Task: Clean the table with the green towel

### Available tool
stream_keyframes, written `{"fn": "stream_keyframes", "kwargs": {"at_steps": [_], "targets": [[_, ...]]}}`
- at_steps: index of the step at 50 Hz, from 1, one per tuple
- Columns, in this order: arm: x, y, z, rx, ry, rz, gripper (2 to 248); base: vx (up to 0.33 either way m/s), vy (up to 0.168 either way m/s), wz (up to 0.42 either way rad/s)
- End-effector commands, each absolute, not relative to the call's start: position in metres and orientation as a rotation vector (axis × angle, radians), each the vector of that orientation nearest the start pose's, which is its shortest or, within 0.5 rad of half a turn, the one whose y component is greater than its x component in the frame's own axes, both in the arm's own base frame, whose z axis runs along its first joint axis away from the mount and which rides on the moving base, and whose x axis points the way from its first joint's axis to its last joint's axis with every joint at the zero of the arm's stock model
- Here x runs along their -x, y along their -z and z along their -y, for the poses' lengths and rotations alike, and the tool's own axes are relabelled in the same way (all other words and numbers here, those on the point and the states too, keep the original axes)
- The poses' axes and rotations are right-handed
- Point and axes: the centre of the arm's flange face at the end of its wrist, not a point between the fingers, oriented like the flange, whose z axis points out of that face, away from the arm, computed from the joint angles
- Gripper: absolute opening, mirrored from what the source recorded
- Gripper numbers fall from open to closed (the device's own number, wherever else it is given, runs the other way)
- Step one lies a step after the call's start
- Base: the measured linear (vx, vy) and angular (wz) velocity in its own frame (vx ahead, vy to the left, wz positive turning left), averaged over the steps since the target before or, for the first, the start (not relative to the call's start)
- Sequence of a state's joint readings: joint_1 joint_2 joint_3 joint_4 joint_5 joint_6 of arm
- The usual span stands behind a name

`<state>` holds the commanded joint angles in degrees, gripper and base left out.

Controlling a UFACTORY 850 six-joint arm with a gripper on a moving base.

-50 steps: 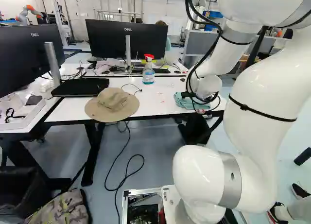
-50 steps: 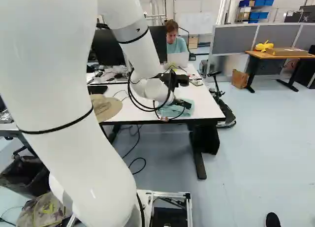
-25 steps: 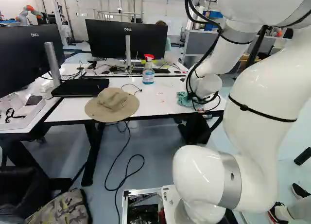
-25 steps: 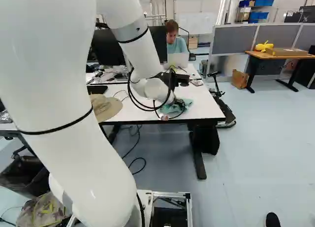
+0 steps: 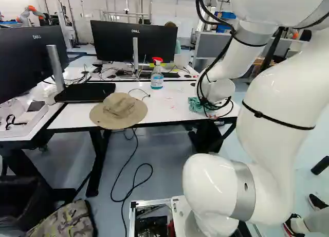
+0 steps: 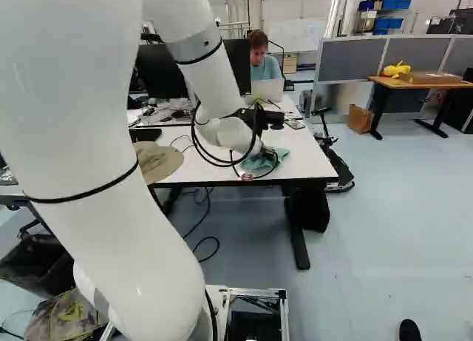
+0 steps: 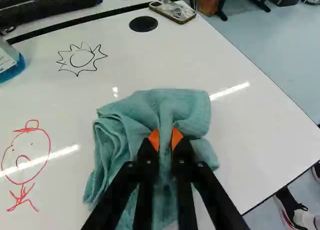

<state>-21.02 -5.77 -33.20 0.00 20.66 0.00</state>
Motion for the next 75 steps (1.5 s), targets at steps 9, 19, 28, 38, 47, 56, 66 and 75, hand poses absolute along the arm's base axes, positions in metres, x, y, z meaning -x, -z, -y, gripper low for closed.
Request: {"fn": "stream_keyframes", "kwargs": {"at_steps": [9, 19, 28, 38, 47, 56, 66, 75], "targets": [[-0.404, -0.393, 0.154, 2.951, 1.356, -0.542, 46, 0.0, 0.0, 0.0], [-0.404, -0.404, 0.142, 2.934, 1.392, -0.5, 46, 0.0, 0.0, 0.0], [-0.405, -0.413, 0.127, 2.915, 1.424, -0.448, 46, 0.0, 0.0, 0.0], [-0.403, -0.422, 0.111, 2.895, 1.451, -0.393, 46, 0.0, 0.0, 0.0], [-0.401, -0.422, 0.098, 2.887, 1.448, -0.346, 46, 0.0, 0.0, 0.0], [-0.4, -0.422, 0.084, 2.879, 1.443, -0.299, 46, 0.0, 0.0, 0.0], [-0.399, -0.422, 0.069, 2.868, 1.439, -0.247, 46, 0.0, 0.0, 0.0], [-0.398, -0.421, 0.056, 2.858, 1.434, -0.199, 46, 0.0, 0.0, 0.0]]}}
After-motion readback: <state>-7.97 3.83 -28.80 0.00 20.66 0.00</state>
